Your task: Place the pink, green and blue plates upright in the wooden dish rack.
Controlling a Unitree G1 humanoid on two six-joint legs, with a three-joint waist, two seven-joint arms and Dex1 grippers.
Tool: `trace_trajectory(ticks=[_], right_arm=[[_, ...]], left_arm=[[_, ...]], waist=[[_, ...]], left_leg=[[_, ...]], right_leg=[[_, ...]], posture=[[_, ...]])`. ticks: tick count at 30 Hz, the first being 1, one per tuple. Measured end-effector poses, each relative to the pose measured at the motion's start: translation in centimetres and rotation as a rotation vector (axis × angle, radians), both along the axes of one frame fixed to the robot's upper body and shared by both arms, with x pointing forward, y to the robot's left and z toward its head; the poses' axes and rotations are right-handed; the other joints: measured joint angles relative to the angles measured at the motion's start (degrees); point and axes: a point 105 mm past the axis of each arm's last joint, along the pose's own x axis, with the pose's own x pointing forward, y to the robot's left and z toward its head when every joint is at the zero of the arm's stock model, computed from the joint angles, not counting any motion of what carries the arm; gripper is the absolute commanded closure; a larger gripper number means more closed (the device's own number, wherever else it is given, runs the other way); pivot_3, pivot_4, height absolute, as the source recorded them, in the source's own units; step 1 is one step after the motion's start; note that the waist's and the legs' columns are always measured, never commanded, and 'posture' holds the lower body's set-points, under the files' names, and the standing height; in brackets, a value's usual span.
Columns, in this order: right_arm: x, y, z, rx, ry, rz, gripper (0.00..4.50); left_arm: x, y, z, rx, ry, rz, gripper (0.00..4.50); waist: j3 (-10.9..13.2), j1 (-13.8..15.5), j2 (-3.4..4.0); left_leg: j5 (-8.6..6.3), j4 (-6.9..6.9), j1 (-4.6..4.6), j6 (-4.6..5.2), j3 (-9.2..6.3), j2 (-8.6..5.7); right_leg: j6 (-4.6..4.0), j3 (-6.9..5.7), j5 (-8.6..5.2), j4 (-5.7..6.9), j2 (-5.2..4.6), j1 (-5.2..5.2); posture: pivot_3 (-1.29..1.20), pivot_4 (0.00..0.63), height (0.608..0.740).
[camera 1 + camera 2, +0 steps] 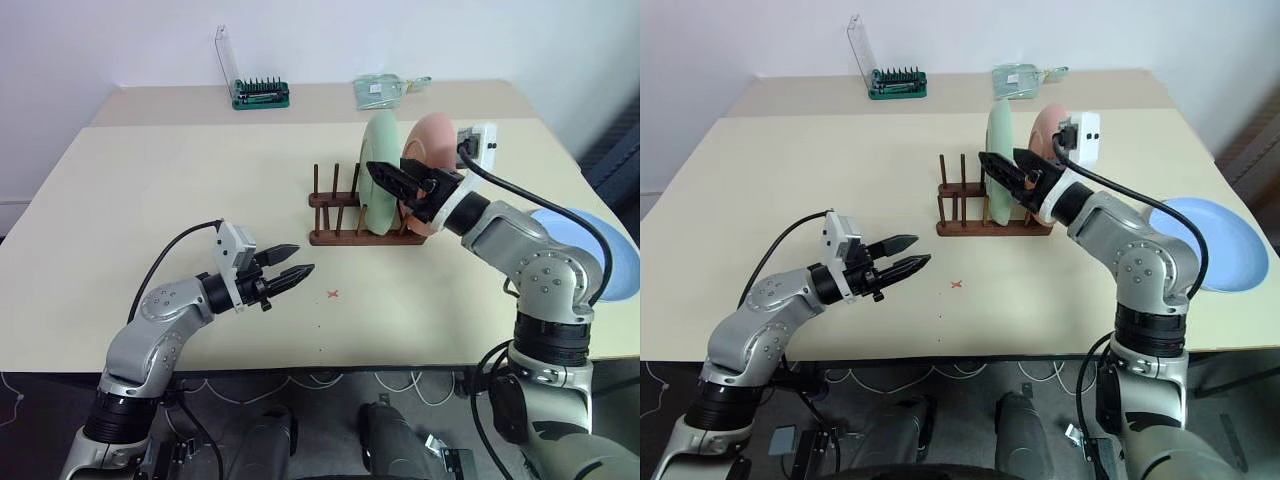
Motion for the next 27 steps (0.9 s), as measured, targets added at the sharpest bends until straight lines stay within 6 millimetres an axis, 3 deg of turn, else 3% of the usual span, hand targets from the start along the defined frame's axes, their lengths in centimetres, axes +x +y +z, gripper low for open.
trace_trajectory(ticks=[9,12,14,17,19,23,27], right_arm=[[-2.8,-1.2,1.7,-0.243,-0.145,-0.008,1.06],[-4.9,-2.8,2.1,-0.351,-0.230,0.030,1.06],[-6.3,-4.8,3.5,-0.352,-0.287,0.035,1.06],[-8.5,-8.0,4.1,-0.390,-0.276,0.038,0.15],[-8.9,-10.5,2.7,-0.471,-0.192,-0.027,0.07],[-7.8,-16.6,-3.2,-0.709,0.058,-0.243,0.07],[-7.1,-20.4,-7.3,-0.808,0.201,-0.370,0.07]], left_arm=[[0.0,-0.2,0.1,-0.002,-0.006,-0.005,2.06],[0.1,-0.3,0.2,-0.001,-0.011,-0.008,2.06],[0.0,-0.4,0.2,-0.001,-0.014,-0.018,2.06],[-0.1,-0.9,0.1,-0.001,-0.011,-0.045,2.06],[-0.2,-1.3,0.1,-0.003,-0.008,-0.066,2.06],[-0.4,-1.9,0.0,-0.001,-0.007,-0.101,2.06],[-0.3,-2.6,0.1,-0.001,-0.012,-0.120,2.06]], waist=[[0.0,0.2,0.00],[0.0,0.6,0.02],[0.0,0.8,0.02],[0.0,1.3,0.01],[0.0,1.6,-0.01],[0.0,1.4,0.01],[0.0,1.1,0.11]], left_leg=[[-0.01,-0.01,-0.04,0.01,0.00,0.02],[-0.02,-0.01,-0.10,0.04,0.02,0.00],[-0.05,0.01,-0.08,0.09,0.08,0.00],[-0.09,0.03,-0.06,0.15,0.16,0.04],[-0.09,0.06,-0.04,0.15,0.18,0.04],[-0.09,0.14,0.02,0.15,0.45,0.09],[-0.09,0.12,0.04,0.15,0.69,0.19]], right_leg=[[0.00,-0.03,-0.01,-0.11,0.00,0.03],[0.03,-0.07,0.01,-0.48,0.00,0.17],[0.04,-0.06,0.05,-0.71,-0.01,0.30],[0.04,-0.04,0.07,-0.77,-0.01,0.34],[0.02,-0.05,0.06,-0.76,-0.01,0.37],[-0.18,0.04,0.02,-0.77,-0.02,0.38],[-0.20,0.15,0.05,-0.75,-0.01,0.32]], posture=[[0.00,0.150,0.740],[0.00,0.150,0.740],[0.00,0.150,0.740],[0.00,0.150,0.740],[0.00,0.150,0.740],[0.00,0.150,0.740],[0.00,0.150,0.740]])
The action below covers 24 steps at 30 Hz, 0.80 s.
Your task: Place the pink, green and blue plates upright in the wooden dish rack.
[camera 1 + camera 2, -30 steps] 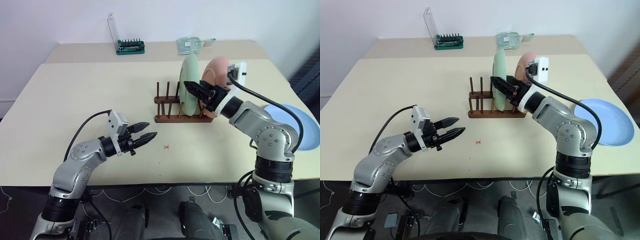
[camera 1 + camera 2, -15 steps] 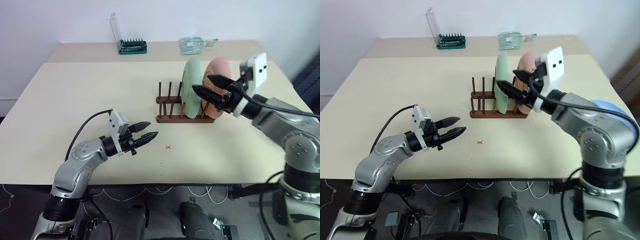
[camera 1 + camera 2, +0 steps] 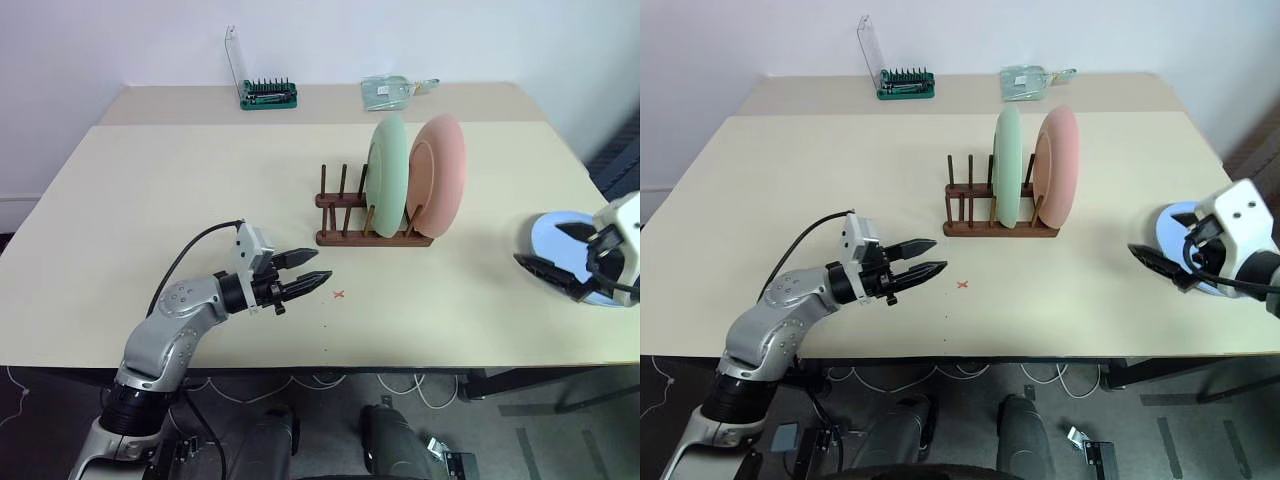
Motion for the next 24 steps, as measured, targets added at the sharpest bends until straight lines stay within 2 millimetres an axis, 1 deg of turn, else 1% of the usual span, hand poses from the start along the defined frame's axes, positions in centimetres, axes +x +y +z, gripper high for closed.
trace_trajectory(ticks=[4,7,8,9,10,12,13,16,18,21,22,23,24], right_arm=[[0.4,-2.9,-3.0,-0.098,0.072,-0.118,0.07],[0.8,-4.3,-4.7,-0.152,0.113,-0.164,0.07],[1.1,-5.0,-5.2,-0.163,0.111,-0.190,0.58],[1.4,-5.5,-5.5,-0.162,0.111,-0.220,0.87],[1.6,-5.9,-5.9,-0.157,0.107,-0.239,1.44],[1.9,-6.0,-6.1,-0.188,0.103,-0.229,2.32],[1.9,-6.1,-6.3,-0.209,0.103,-0.225,2.92],[2.0,-6.0,-6.4,-0.222,0.103,-0.218,4.44],[2.4,-5.4,-5.5,-0.238,0.070,-0.198,4.48],[3.3,-3.9,-3.3,-0.237,-0.012,-0.149,4.48],[3.7,-3.4,-2.0,-0.235,-0.057,-0.135,4.48],[4.5,-2.8,-0.2,-0.229,-0.122,-0.123,4.48],[5.4,-1.9,2.7,-0.225,-0.229,-0.109,4.48]], left_arm=[[0.0,0.1,-0.1,0.003,0.001,-0.001,2.06],[0.0,0.2,-0.1,0.004,-0.001,0.001,2.06],[0.0,0.2,-0.1,0.002,-0.006,0.002,2.06],[0.0,0.2,-0.1,0.000,-0.009,0.003,2.06],[0.0,0.3,-0.1,0.000,-0.009,0.007,2.06],[0.0,0.4,-0.3,0.001,-0.008,0.013,2.06],[0.0,0.5,-0.4,0.003,-0.007,0.016,2.06],[0.0,0.8,-0.6,0.011,-0.002,0.023,2.06],[0.0,1.0,-0.6,0.014,-0.004,0.029,2.06],[0.1,1.0,-0.6,0.014,-0.005,0.029,2.06],[0.1,1.0,-0.6,0.014,-0.005,0.029,2.06],[0.1,1.0,-0.6,0.014,-0.004,0.032,2.06],[0.2,1.1,-0.6,0.014,-0.002,0.033,2.06]], waist=[[0.0,0.1,-0.01],[0.0,0.1,0.01],[0.0,0.0,0.00],[0.0,0.0,0.00],[0.0,0.0,0.01],[0.0,0.0,0.02],[0.0,0.0,0.01],[0.0,0.2,0.02],[0.0,0.3,0.06],[0.0,0.0,0.08],[0.0,-0.1,0.12],[0.0,-0.4,0.19],[0.1,-0.9,0.43]], left_leg=[[0.00,0.02,-0.03,0.00,0.21,0.05],[0.00,0.03,-0.02,0.01,0.24,0.05],[0.00,0.04,-0.01,0.01,0.26,0.06],[0.00,0.05,-0.01,0.01,0.27,0.06],[0.00,0.04,0.01,0.01,0.28,0.06],[-0.01,0.05,0.02,0.02,0.29,0.06],[-0.01,0.07,0.02,0.02,0.29,0.05],[-0.03,0.13,-0.01,0.06,0.29,0.05],[-0.04,0.14,-0.02,0.08,0.30,0.05],[-0.05,0.15,-0.01,0.09,0.31,0.06],[-0.05,0.16,-0.01,0.09,0.31,0.06],[-0.05,0.18,-0.01,0.09,0.33,0.05],[-0.05,0.23,-0.04,0.09,0.39,0.04]], right_leg=[[0.02,0.03,0.01,-0.01,-0.01,0.00],[0.02,0.07,0.01,-0.01,-0.01,0.01],[0.01,0.08,0.02,-0.01,-0.01,0.01],[0.01,0.09,0.02,-0.01,-0.01,0.01],[0.02,0.09,0.02,0.00,-0.01,0.02],[0.02,0.10,0.02,0.00,-0.01,0.03],[0.02,0.10,0.02,0.00,-0.01,0.05],[0.05,0.12,0.03,-0.01,-0.01,0.05],[0.12,0.13,0.07,0.00,-0.01,0.04],[0.20,0.13,0.11,0.01,0.00,0.04],[0.20,0.14,0.12,0.02,0.00,0.03],[0.23,0.15,0.13,0.03,0.00,0.03],[0.31,0.22,0.18,0.02,-0.01,0.00]], posture=[[0.00,0.150,0.740],[0.00,0.150,0.740],[0.00,0.150,0.740],[0.00,0.150,0.740],[0.00,0.150,0.740],[0.00,0.150,0.740],[0.00,0.150,0.740],[0.00,0.150,0.740],[0.00,0.150,0.740],[0.00,0.150,0.740],[0.00,0.150,0.740],[0.00,0.150,0.740],[0.00,0.150,0.740]])
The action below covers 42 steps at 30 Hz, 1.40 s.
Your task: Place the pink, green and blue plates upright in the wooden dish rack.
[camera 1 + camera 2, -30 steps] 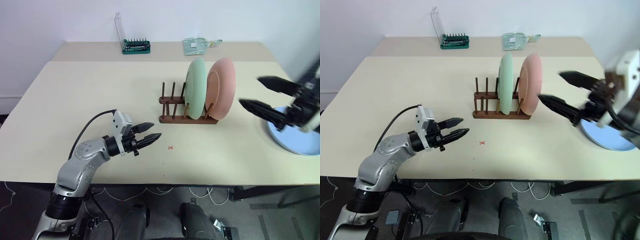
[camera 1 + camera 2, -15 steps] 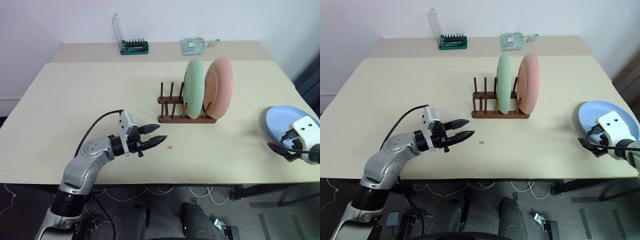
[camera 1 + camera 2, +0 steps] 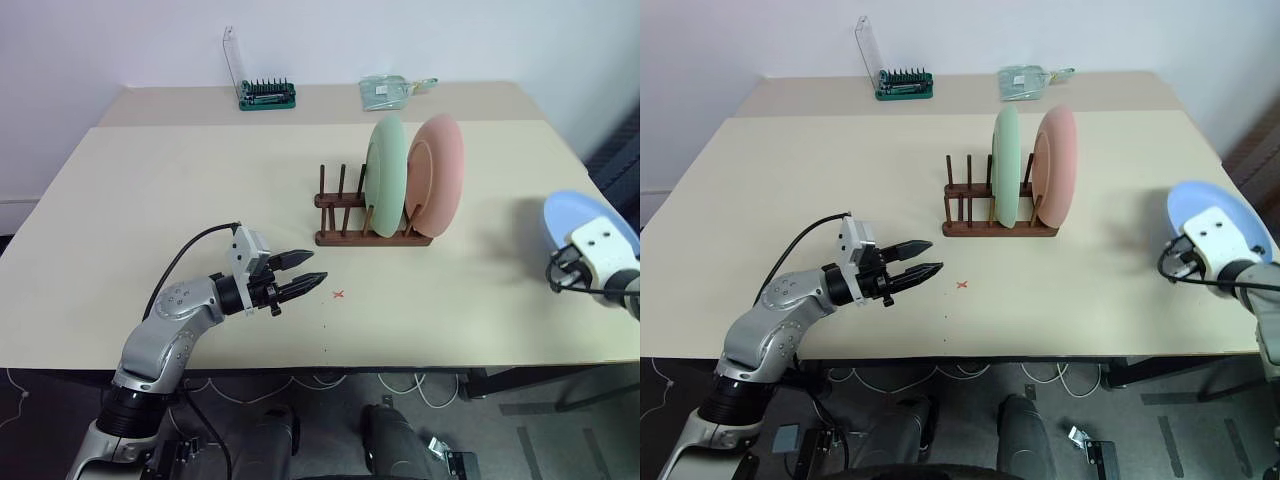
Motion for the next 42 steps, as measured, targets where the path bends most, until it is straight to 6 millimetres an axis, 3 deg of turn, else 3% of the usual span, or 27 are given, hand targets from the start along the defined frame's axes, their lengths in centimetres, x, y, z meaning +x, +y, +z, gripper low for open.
trace_trajectory(ticks=[3,5,8,11,15,19,22,25,42], right_arm=[[0.5,4.3,10.1,-0.010,-0.366,0.143,4.48],[-0.7,8.9,14.5,0.032,-0.541,0.319,4.48],[-2.7,15.6,16.2,0.225,-0.591,0.623,4.48],[-5.6,22.5,14.9,0.416,-0.448,0.966,4.48],[-7.3,26.9,14.2,0.728,-0.336,1.170,4.48],[-7.4,28.4,13.9,0.967,-0.220,1.209,4.48],[-5.0,28.9,12.8,1.106,-0.157,1.083,4.48],[-2.1,28.7,10.2,1.175,-0.062,0.937,4.48],[1.6,29.1,6.4,1.262,0.071,0.710,4.48]], left_arm=[[0.1,-0.2,0.2,-0.001,-0.006,-0.004,2.06],[0.2,-0.3,0.3,-0.004,-0.009,-0.006,2.06],[0.3,-0.3,0.4,-0.007,-0.012,-0.005,2.06],[0.3,-0.4,0.4,-0.011,-0.011,-0.005,2.06],[0.4,-0.4,0.4,-0.011,-0.013,0.006,2.06],[0.5,-0.2,0.5,-0.010,-0.014,0.017,2.06],[0.6,0.2,0.6,-0.011,-0.021,0.034,2.06],[0.5,0.1,0.9,-0.011,-0.032,0.030,2.06],[0.6,0.2,0.9,-0.009,-0.028,0.046,2.06]], waist=[[0.0,-0.3,0.17],[-0.1,-0.2,-0.08],[-0.1,-0.1,-0.13],[-0.1,0.1,-0.16],[-0.1,0.0,-0.19],[-0.1,0.0,-0.18],[-0.1,-0.2,-0.18],[-0.1,-0.2,-0.17],[-0.1,-0.4,-0.16]], left_leg=[[-0.01,-0.09,0.03,0.02,0.02,0.09],[-0.01,-0.17,0.03,0.02,-0.01,0.16],[-0.01,-0.13,-0.04,0.02,-0.02,0.11],[-0.03,-0.06,-0.08,0.05,-0.08,0.10],[-0.03,0.02,-0.08,0.06,-0.06,0.07],[-0.03,0.00,-0.07,0.06,-0.07,0.06],[-0.03,-0.03,-0.02,0.06,-0.04,0.07],[-0.03,-0.04,-0.03,0.06,0.00,0.07],[-0.03,-0.07,-0.04,0.06,0.00,0.08]], right_leg=[[0.07,0.02,0.04,0.02,0.07,-0.05],[0.11,-0.07,0.02,0.01,0.12,-0.03],[0.12,-0.05,0.02,-0.05,0.05,-0.03],[0.11,-0.05,0.03,-0.05,0.03,-0.02],[0.07,-0.02,0.04,-0.03,0.02,-0.02],[0.07,-0.02,0.05,-0.01,0.03,-0.05],[0.06,-0.02,0.06,0.06,0.05,-0.09],[0.06,-0.01,0.07,0.08,0.05,-0.12],[0.07,-0.01,0.07,0.16,0.07,-0.19]], posture=[[0.00,0.150,0.740],[0.00,0.150,0.740],[0.00,0.150,0.740],[0.00,0.150,0.740],[0.00,0.150,0.740],[0.00,0.150,0.740],[0.00,0.150,0.740],[0.00,0.150,0.740],[0.00,0.150,0.740]])
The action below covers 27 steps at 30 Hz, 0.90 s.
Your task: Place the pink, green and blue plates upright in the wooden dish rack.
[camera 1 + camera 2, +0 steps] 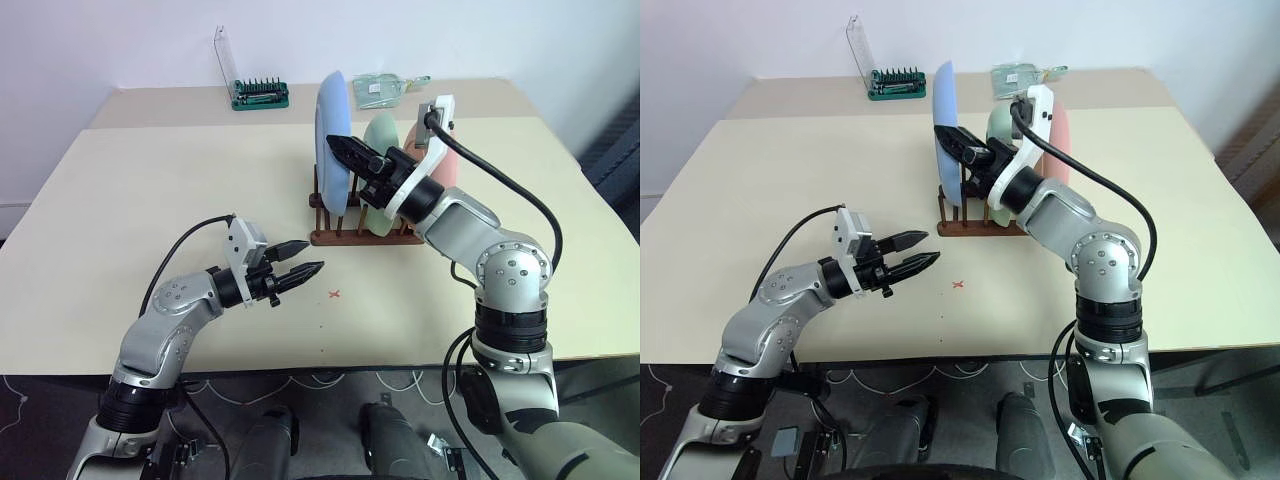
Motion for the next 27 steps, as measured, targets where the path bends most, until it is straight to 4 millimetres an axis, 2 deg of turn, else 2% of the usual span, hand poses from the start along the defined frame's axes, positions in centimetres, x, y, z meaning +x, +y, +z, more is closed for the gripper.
trace_trajectory(ticks=[6,7,9,12,18,21,26,27], right_arm=[[1.7,0.0,-0.8,-0.013,0.064,-0.059,4.48],[1.9,0.0,-1.0,-0.009,0.075,-0.066,3.97],[2.0,-0.2,-1.0,-0.004,0.081,-0.074,3.47],[2.1,-0.4,-1.0,-0.003,0.080,-0.084,2.06],[2.2,-1.2,-0.5,-0.090,0.023,-0.130,2.06],[1.6,-2.1,0.7,-0.237,-0.103,-0.175,2.06],[-0.5,-3.2,2.3,-0.452,-0.329,-0.174,2.06],[-1.4,-3.9,2.3,-0.513,-0.386,-0.162,2.59]], left_arm=[[0.0,0.0,0.1,-0.001,-0.001,0.000,2.06],[0.0,0.0,0.1,-0.001,-0.001,0.000,2.06],[0.0,0.0,0.1,-0.001,-0.001,0.000,2.06],[0.0,0.0,0.1,0.000,0.000,0.001,2.06],[-0.1,-0.2,0.3,0.000,-0.005,-0.002,2.06],[-0.1,-0.2,0.3,-0.001,-0.006,-0.003,2.06],[-0.1,-0.2,0.3,-0.001,-0.004,-0.001,2.06],[-0.2,-0.4,0.4,-0.004,-0.008,-0.008,2.06]], waist=[[0.0,0.0,0.00],[0.0,0.0,0.00],[0.0,0.1,0.00],[0.0,0.0,0.00],[0.0,-0.1,0.01],[0.0,0.0,0.02],[0.0,0.1,0.00],[0.0,0.2,0.00]], left_leg=[[0.00,0.00,0.00,0.00,0.00,0.00],[0.00,0.00,0.00,0.00,0.00,0.00],[0.00,0.00,-0.01,0.00,0.00,-0.01],[0.00,0.00,0.00,0.00,0.00,0.00],[0.00,-0.01,-0.01,0.00,0.00,0.01],[0.00,0.00,-0.02,0.00,0.02,0.00],[0.00,-0.01,-0.03,0.01,0.02,0.01],[-0.01,-0.01,-0.04,0.01,0.02,0.01]], right_leg=[[0.00,0.00,0.00,0.02,0.00,-0.01],[0.00,0.00,0.00,0.02,0.00,0.00],[0.00,0.00,0.00,0.02,0.00,0.00],[0.00,0.00,0.00,0.03,0.01,-0.01],[0.00,0.00,0.00,0.05,0.02,-0.04],[0.01,0.00,0.00,0.03,0.01,-0.03],[0.02,-0.01,-0.01,-0.04,0.01,0.00],[0.02,-0.01,-0.02,-0.05,0.01,0.00]], posture=[[0.00,0.150,0.740],[0.00,0.150,0.740],[0.00,0.150,0.740],[0.00,0.150,0.740],[0.00,0.150,0.740],[0.00,0.150,0.740],[0.00,0.150,0.740],[0.00,0.150,0.740]])
